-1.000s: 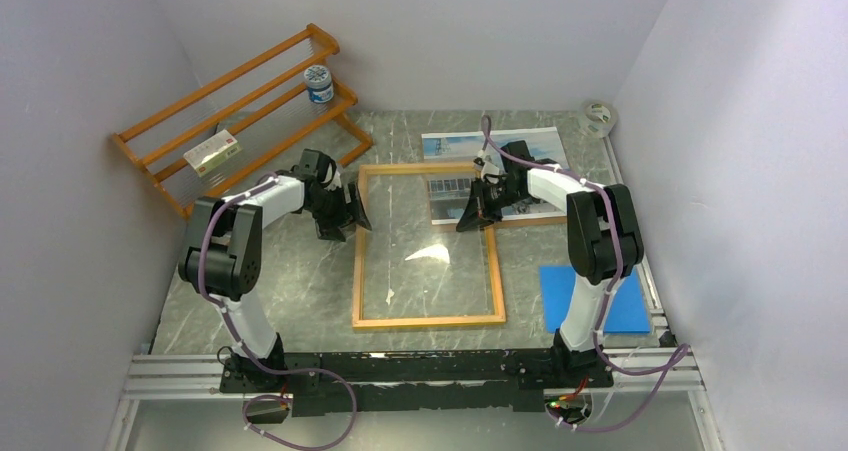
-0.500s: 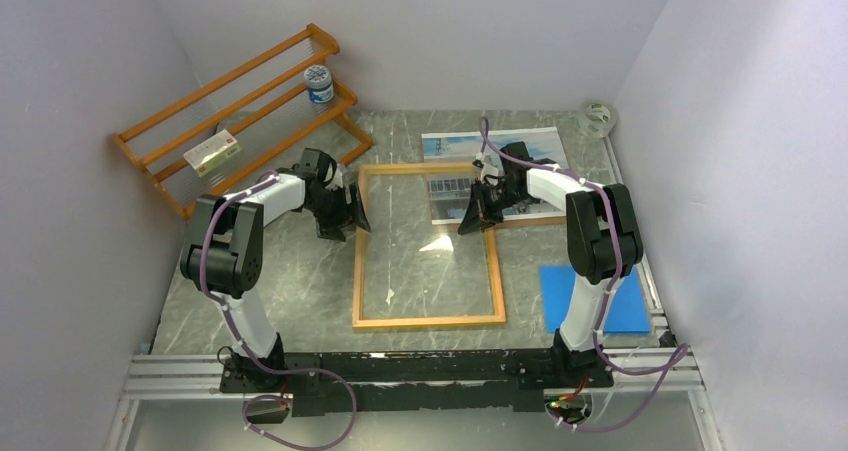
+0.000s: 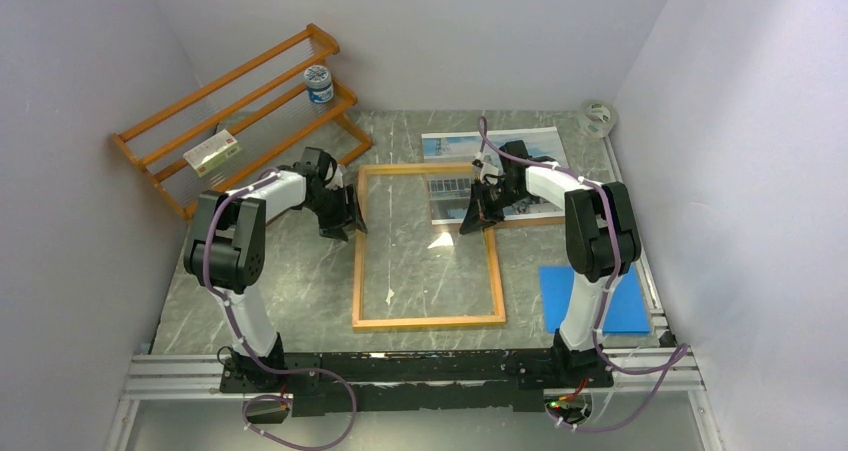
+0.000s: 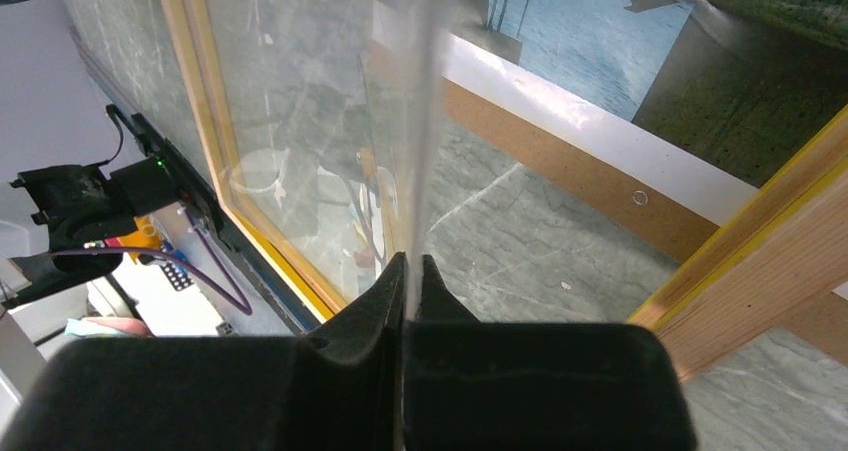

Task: Put the photo into the frame
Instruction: Place the photo frame item in the photo frame.

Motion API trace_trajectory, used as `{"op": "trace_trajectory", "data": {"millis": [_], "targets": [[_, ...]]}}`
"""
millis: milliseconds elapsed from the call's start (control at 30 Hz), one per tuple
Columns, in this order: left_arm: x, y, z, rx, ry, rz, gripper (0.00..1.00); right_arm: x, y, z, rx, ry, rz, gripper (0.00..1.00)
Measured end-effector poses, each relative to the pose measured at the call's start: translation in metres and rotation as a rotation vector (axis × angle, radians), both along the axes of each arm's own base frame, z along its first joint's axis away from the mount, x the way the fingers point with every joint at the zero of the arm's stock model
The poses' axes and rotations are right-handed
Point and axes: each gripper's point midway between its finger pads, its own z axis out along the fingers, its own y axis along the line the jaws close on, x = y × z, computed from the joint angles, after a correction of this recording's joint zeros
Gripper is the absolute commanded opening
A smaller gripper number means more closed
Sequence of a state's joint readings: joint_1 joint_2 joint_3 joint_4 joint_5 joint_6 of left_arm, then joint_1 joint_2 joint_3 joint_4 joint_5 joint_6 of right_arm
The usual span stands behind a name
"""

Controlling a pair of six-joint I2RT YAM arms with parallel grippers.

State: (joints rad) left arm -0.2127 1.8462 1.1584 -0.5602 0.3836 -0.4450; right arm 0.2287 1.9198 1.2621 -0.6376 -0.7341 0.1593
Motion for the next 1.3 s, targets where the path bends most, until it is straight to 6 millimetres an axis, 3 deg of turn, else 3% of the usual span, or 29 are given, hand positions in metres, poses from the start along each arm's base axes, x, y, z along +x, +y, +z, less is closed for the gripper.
{"op": "trace_trajectory", "data": {"millis": [767,800,900,967,1133,1300], "targets": [[0.001,0.001,-0.004,0.008,0.022,0.012,0.54,0.006,-0.001,-0.002,-0.02,-0.001,0.003,0.0],[0.001,0.0,-0.004,0.008,0.022,0.013,0.54,0.006,0.0,-0.001,-0.014,0.003,0.0,0.03],[0.001,0.0,-0.003,0.003,0.021,0.015,0.55,0.005,0.003,0.001,0.006,0.022,-0.014,0.27],[0.001,-0.002,-0.003,-0.005,0.022,0.017,0.56,0.005,0.006,0.0,0.022,0.031,-0.032,0.38],[0.002,-0.004,-0.002,-0.026,0.006,0.041,0.57,-0.004,0.012,-0.003,0.091,0.074,-0.092,0.41],[0.001,-0.004,0.0,-0.045,-0.033,0.077,0.62,-0.014,0.022,0.014,0.205,0.075,-0.158,0.43]]}}
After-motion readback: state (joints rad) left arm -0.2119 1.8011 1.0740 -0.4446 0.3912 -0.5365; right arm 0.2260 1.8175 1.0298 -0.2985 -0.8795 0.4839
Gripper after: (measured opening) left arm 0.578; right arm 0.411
